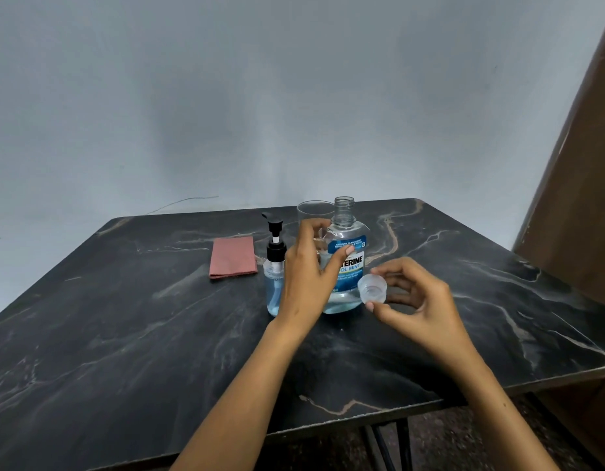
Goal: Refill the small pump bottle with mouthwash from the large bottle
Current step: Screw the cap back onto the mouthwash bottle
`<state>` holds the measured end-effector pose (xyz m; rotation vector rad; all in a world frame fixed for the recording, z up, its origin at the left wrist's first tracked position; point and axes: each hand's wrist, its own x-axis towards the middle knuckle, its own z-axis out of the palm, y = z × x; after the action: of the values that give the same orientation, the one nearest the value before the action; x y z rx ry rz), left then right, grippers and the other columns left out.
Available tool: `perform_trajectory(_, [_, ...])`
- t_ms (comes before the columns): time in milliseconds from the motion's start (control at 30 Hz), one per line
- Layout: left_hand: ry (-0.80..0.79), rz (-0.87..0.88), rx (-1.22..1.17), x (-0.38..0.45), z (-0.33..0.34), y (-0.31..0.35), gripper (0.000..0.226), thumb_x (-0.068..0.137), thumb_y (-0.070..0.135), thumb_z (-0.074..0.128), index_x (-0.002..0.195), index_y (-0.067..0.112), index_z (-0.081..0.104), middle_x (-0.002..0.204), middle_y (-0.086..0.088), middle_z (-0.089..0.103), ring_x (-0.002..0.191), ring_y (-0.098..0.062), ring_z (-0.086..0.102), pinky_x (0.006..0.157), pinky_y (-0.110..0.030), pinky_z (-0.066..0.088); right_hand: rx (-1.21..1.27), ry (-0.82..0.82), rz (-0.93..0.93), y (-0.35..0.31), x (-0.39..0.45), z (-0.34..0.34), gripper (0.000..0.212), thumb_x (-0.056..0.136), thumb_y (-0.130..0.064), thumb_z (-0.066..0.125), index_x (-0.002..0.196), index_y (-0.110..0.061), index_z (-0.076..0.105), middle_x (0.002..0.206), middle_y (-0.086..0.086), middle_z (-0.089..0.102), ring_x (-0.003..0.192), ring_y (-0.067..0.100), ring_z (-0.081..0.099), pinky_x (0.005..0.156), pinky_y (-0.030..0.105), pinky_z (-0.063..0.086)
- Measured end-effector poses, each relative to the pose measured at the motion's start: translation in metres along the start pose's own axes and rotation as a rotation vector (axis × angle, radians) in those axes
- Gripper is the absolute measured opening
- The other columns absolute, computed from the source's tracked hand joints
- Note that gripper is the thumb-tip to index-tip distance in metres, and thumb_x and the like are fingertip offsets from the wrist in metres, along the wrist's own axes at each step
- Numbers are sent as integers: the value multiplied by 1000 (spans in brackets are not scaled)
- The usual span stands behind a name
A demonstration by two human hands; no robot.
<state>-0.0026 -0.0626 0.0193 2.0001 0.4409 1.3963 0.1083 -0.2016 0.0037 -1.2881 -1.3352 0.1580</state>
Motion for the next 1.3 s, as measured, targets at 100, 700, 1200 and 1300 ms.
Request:
perform_trajectory(100, [-10, 8, -5, -1, 0, 1, 41, 83, 30, 73, 115, 25, 47, 109, 15, 60, 98, -3, 62, 82, -29, 55, 74, 85, -42, -10, 11, 0, 37, 78, 1, 72, 106, -21, 64, 107, -1, 66, 102, 15, 66, 81, 23, 55])
perform_trajectory(700, [3, 0, -35, -1, -2, 1, 42, 77, 29, 78, 112, 22, 55, 113, 20, 59, 98, 10, 58, 80, -14, 54, -205, 70, -67, -44, 86, -12, 30, 88, -22, 64, 117, -28, 65, 112, -7, 63, 96, 5, 62, 79, 36, 58])
perform_trajectory(1200, [19, -6, -35, 0, -1, 2, 42, 77, 27, 78, 112, 16, 58, 113, 8, 66, 103, 6, 59, 88, -19, 53, -254, -29, -88, -52, 93, -8, 34, 93, -18, 57, 127, -24, 60, 117, -5, 61, 105, 9, 58, 83, 42, 55])
perform_trajectory(1300, [20, -14, -33, -1, -1, 3, 43, 77, 27, 78, 113, 17, 58, 115, 6, 67, 102, 6, 59, 87, -17, 53, -283, -70, -81, -54, 96, -12, 35, 94, -19, 56, 128, -26, 59, 115, -7, 61, 101, 8, 58, 83, 41, 55])
